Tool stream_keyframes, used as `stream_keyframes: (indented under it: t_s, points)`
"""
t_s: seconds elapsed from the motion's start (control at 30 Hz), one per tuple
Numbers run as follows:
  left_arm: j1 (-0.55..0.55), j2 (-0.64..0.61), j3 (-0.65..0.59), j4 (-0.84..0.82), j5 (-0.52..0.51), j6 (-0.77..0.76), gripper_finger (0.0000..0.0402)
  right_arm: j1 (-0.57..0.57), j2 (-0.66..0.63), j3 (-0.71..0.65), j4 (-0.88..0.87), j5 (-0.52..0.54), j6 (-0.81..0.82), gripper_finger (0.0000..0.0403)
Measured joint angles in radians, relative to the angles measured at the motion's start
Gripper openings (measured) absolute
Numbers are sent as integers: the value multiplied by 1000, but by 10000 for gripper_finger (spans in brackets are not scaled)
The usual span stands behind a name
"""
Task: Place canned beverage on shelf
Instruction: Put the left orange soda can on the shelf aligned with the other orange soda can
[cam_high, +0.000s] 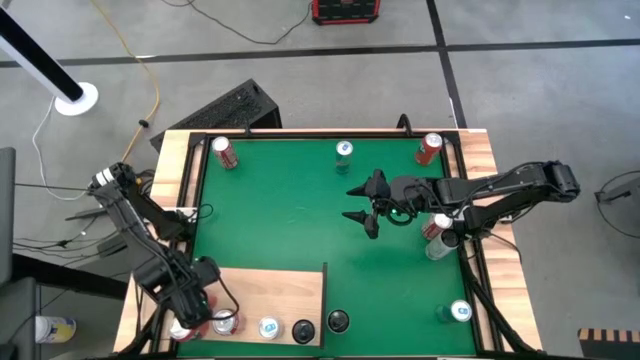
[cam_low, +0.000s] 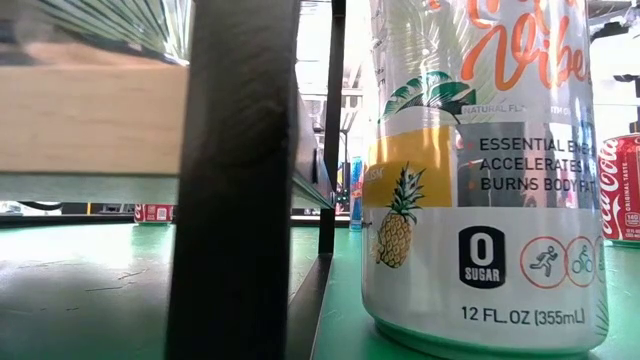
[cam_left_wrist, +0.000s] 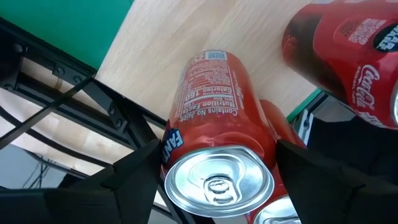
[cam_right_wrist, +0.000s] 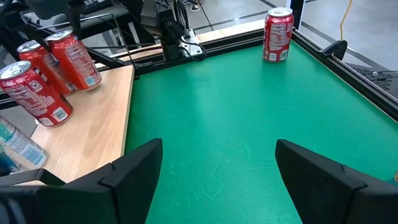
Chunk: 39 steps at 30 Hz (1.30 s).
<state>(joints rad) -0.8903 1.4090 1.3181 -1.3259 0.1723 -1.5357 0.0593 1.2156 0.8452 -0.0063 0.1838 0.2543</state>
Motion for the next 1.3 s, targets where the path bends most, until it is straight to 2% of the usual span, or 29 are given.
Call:
stream_keyframes:
  t_s: [0.5,0.8,1.13,1.3]
  points:
    - [50,0,0,0,32,112,286,0,0,0,0,0,0,335]
    - [52,0,0,-1,25,124,287,0,0,0,0,0,-1,335]
    - [52,-2,1,-1,34,146,311,0,0,0,-1,0,-1,335]
    - [67,-2,1,-2,72,171,315,0,0,0,0,0,-5,335]
